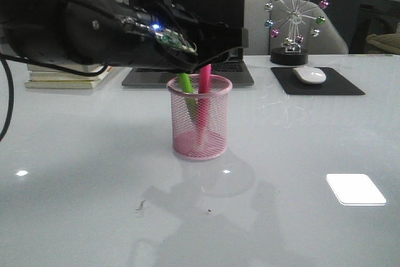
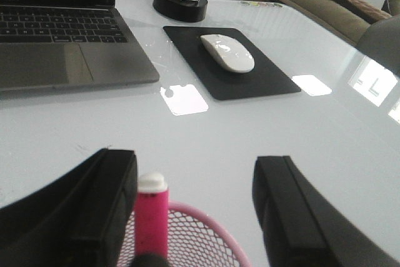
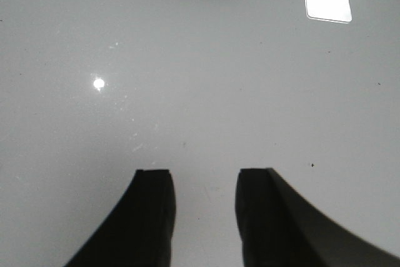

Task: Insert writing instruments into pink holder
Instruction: 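Lower the pink highlighter into the holder and open the left gripper, then raise the left gripper away from the holder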

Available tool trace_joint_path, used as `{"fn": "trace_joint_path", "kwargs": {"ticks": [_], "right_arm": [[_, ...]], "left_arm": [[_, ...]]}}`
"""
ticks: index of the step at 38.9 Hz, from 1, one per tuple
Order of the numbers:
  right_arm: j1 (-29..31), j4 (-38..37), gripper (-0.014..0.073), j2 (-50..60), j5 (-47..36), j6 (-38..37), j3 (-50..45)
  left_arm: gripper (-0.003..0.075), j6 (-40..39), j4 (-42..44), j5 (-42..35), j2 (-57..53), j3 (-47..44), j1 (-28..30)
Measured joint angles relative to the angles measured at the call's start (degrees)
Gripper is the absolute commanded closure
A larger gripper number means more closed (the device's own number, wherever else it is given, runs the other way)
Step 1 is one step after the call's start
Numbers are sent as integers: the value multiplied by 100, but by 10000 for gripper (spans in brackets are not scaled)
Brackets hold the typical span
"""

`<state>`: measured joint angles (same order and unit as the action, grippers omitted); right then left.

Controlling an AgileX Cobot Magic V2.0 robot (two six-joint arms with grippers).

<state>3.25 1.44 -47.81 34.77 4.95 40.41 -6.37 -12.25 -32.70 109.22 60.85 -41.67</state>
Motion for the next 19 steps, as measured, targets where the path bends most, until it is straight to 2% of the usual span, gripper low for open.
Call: {"fn": "trace_joint_path", "kwargs": {"ticks": [8, 19], "right_arm": [[0, 0, 223, 0, 0, 0, 0], [0, 0, 223, 0, 0, 0, 0]], "left_arm": [[296, 908, 23, 260, -856, 0, 370], [296, 1423, 22, 1783, -2380, 0, 1389]]}}
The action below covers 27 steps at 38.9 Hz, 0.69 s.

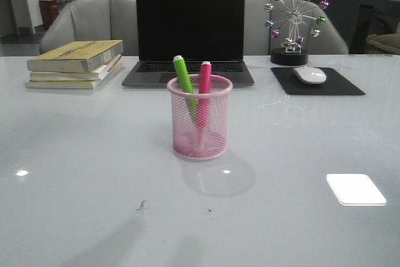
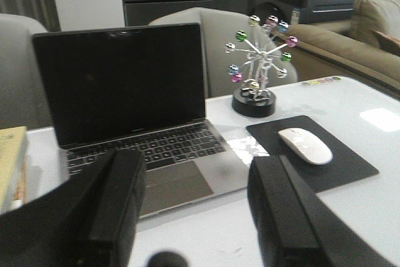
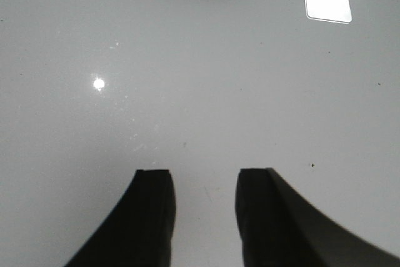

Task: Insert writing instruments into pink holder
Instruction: 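Raise the left gripper away from the holder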

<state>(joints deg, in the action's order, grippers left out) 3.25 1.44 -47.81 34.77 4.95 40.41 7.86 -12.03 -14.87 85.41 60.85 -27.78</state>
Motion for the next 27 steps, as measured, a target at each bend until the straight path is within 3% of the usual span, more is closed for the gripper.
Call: {"fn": "trace_joint_path", "kwargs": {"ticks": [13, 27], "right_arm": [[0, 0, 223, 0, 0, 0, 0], [0, 0, 223, 0, 0, 0, 0]], "left_arm": [[346, 45, 226, 1872, -1636, -129, 1306], [346, 55, 353, 2172, -3525, -1964, 1868]]}}
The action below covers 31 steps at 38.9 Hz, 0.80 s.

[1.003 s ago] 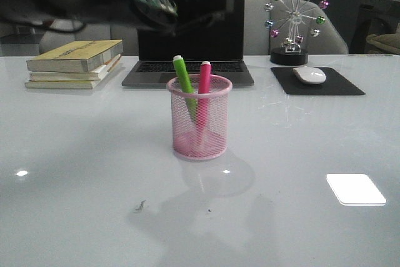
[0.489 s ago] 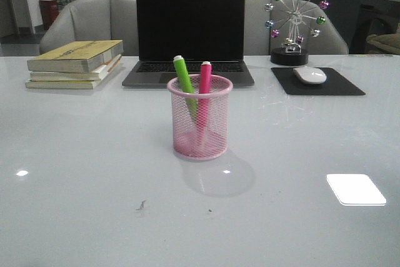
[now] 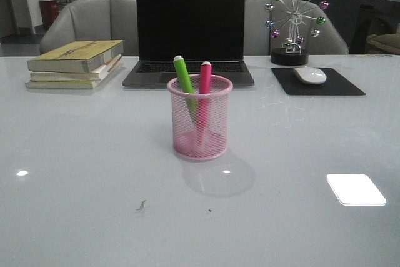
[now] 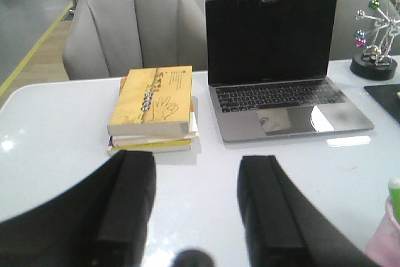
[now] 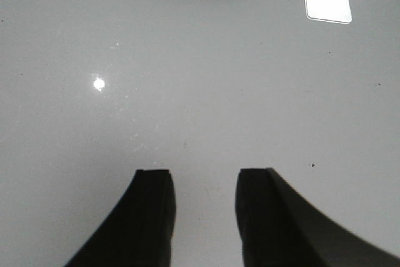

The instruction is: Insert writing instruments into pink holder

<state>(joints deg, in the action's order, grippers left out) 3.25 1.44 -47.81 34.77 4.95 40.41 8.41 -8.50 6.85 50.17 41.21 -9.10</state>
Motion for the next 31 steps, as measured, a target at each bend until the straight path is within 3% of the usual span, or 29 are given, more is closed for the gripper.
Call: {"fn": "trace_joint_path", "kwargs": {"ticks": [15, 31], "right_arm": [[0, 0, 223, 0, 0, 0, 0], [0, 0, 223, 0, -433, 0, 0]], "left_arm": [[346, 0, 66, 40, -1932, -1356, 14], [346, 0, 88, 29, -2128, -1445, 14]]}}
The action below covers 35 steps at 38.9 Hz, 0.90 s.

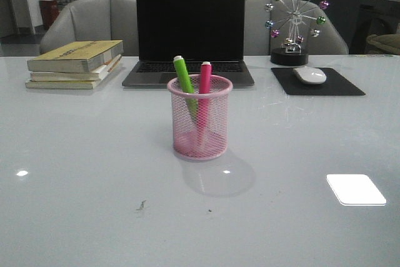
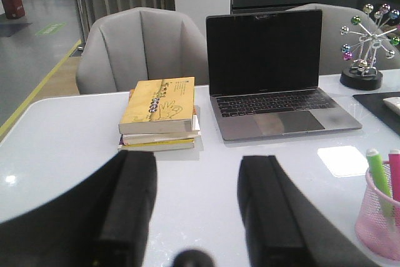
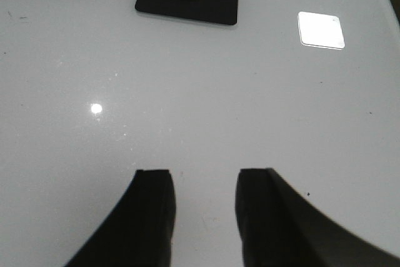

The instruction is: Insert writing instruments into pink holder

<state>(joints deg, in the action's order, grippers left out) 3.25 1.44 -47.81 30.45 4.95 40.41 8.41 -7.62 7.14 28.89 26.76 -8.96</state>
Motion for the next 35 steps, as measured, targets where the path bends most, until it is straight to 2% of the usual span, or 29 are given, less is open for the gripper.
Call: {"fn": "trace_joint_path", "kwargs": {"ticks": [7, 17, 21, 35], "right_arm": [[0, 0, 237, 0, 0, 0, 0], [0, 0, 454, 0, -5, 0, 0], [0, 0, 500, 0, -5, 0, 0], [0, 0, 505, 0, -5, 0, 0]], "left_arm": [[346, 0, 4, 0, 0, 0, 0], [346, 0, 4, 0, 0, 0, 0], [346, 0, 4, 0, 0, 0, 0], [346, 0, 13, 0, 0, 0, 0]]}}
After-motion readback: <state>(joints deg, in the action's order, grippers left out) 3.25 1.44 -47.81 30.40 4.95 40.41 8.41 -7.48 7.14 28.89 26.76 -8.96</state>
